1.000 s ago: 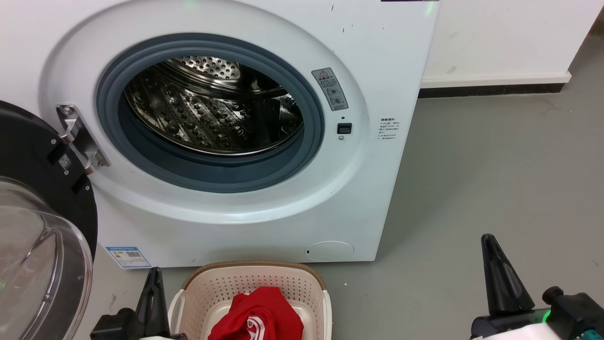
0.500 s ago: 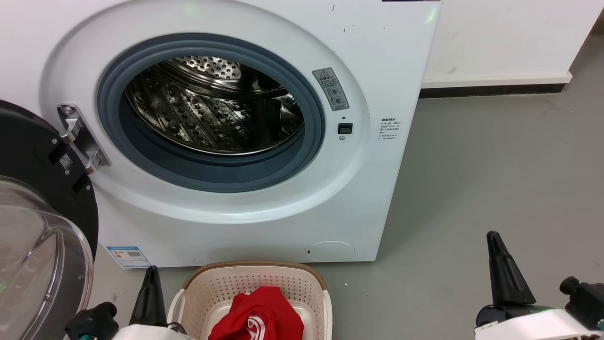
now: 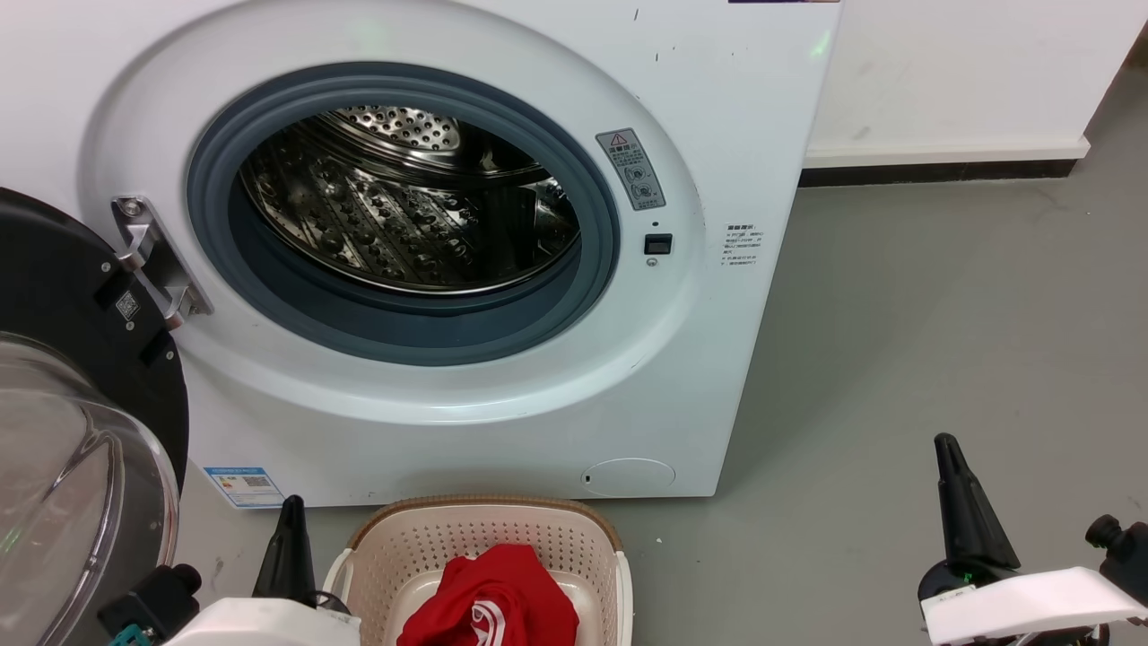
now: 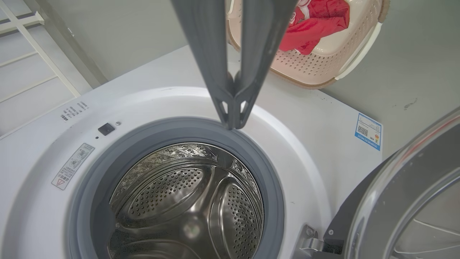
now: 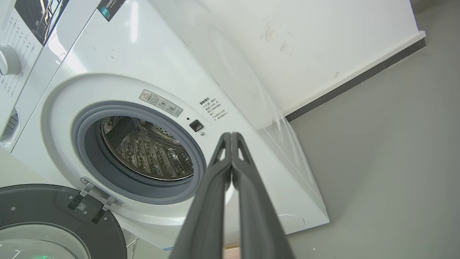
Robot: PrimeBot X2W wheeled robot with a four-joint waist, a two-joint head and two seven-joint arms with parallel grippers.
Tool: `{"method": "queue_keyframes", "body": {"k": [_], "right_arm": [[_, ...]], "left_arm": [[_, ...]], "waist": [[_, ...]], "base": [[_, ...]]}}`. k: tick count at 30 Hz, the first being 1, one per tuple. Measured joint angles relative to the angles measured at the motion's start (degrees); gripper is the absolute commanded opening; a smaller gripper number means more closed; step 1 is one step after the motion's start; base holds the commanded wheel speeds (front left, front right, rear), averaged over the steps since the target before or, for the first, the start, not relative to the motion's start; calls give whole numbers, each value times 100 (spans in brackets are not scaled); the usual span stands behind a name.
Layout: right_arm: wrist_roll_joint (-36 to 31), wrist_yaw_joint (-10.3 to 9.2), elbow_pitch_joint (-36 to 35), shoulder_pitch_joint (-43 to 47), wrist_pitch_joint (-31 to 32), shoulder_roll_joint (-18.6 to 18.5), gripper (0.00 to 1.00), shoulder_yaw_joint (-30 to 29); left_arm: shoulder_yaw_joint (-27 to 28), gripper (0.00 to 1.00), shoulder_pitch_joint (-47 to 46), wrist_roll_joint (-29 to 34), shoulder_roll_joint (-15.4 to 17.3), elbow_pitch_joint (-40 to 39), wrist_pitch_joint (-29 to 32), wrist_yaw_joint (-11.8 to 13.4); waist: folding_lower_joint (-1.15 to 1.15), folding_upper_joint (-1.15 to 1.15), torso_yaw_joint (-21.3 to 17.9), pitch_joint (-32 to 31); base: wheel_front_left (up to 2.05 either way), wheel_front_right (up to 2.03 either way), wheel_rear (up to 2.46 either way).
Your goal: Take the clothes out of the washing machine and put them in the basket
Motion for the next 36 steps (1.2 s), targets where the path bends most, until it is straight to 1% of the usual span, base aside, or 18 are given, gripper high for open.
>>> {"method": "queue_keyframes", "body": {"k": [17, 36], "right_arm": [[1376, 0, 293, -249, 280, -36, 0, -87], [2628, 0, 564, -451, 579, -52, 0, -203]], "left_arm": [[56, 0, -247, -1380, 0, 171, 326, -141], [125, 0, -475, -2675, 0, 336, 628, -266]], "waist": [[0, 0, 19, 0], [0, 0, 39, -1]], "base": [[0, 0, 0], [0, 0, 0]]}}
